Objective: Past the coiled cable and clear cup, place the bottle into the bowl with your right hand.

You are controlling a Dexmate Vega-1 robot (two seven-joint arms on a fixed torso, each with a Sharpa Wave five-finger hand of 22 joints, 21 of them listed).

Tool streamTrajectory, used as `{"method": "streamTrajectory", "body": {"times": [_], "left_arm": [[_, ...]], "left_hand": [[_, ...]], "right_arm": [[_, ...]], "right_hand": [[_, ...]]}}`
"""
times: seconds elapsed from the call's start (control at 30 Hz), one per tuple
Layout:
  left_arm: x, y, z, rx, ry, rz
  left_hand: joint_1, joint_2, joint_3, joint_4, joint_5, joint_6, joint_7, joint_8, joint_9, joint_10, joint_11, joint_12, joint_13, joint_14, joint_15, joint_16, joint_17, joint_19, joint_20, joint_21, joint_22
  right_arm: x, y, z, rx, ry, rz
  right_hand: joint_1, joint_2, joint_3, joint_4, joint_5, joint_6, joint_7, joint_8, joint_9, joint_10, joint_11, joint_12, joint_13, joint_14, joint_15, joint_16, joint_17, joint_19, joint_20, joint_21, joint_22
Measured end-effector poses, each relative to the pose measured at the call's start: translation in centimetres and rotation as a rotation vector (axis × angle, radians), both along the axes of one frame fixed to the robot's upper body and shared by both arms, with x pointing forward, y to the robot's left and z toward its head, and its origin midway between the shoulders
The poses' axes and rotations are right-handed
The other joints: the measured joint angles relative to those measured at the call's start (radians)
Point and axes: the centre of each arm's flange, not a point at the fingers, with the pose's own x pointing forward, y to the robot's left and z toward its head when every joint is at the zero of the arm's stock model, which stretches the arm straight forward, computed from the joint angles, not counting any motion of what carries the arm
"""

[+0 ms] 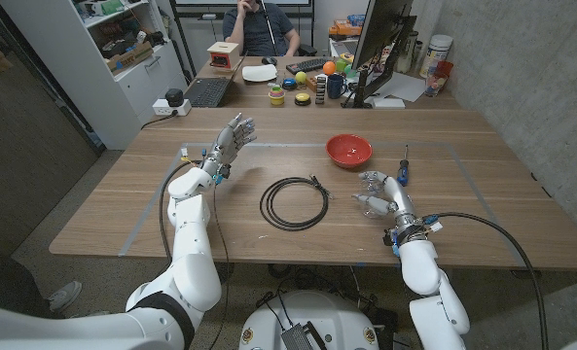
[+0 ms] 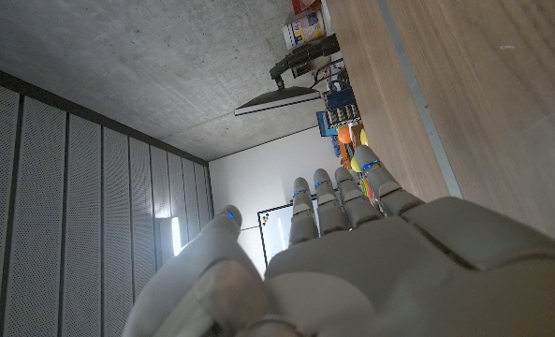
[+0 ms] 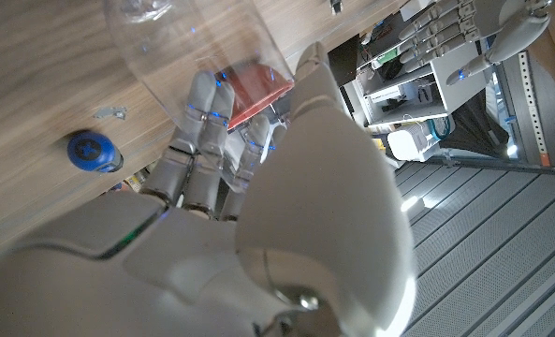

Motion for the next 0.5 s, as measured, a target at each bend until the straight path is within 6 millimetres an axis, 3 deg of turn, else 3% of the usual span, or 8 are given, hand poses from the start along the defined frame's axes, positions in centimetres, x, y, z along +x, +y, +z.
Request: {"method": "streamTrajectory", "body": {"times": [0.5], "left_arm": [[-0.1, 0.1, -0.2, 0.002, 0.002, 0.004]], "left_hand": [[-0.004, -0.004, -0.004, 0.004, 0.004, 0.0, 0.0, 0.0, 0.0, 0.0, 0.0, 0.0, 0.0, 0.0, 0.0, 0.0, -0.002, 0.0, 0.0, 0.0, 0.0]], "right_arm": [[-0.3, -0.7, 1.4, 0.057, -0.058, -0.013]], "right_hand": [[0.012, -0.012, -0.004, -0.001, 0.006, 0.001, 0.001, 0.008, 0.019, 0.009, 0.006, 0.002, 0.0, 0.016, 0.009, -0.018, 0.002, 0.0, 0.0, 0.0, 0.02]]}}
